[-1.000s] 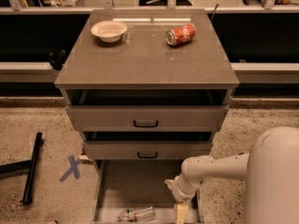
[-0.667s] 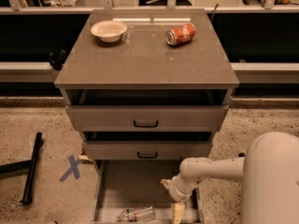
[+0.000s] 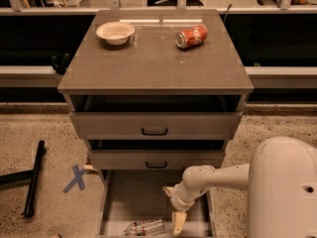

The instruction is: Pick water bottle from bottom drawer and place on counter

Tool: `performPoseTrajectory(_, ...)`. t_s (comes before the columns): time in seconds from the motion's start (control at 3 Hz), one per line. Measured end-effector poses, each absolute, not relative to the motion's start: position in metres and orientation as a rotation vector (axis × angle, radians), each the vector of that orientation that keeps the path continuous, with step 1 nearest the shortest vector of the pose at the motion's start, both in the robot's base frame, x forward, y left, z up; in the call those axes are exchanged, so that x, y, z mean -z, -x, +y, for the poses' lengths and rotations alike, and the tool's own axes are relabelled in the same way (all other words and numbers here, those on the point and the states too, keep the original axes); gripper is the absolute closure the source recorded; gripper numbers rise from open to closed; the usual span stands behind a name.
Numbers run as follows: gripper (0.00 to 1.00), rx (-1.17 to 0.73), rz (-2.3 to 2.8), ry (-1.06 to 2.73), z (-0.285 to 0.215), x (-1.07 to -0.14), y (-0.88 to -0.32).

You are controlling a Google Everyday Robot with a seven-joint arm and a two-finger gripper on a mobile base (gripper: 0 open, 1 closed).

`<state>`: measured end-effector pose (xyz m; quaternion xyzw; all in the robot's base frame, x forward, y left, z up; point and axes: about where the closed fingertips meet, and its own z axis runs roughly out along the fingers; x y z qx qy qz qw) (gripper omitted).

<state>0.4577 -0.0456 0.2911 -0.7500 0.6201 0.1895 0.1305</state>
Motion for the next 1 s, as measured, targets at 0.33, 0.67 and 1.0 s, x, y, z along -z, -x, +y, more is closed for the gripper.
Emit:
performPoseTrajectory(0.33, 0.00, -0.563, 1.777, 2.138, -0.026, -0.299, -0.464)
performPoseTrajectory(0.67, 0.00, -0.603, 1.735, 2.102, 0.004, -0.305, -0.464)
performPoseTrajectory(1.0, 0.00, -0.640, 1.704, 2.081, 0.030, -0.297, -0.464)
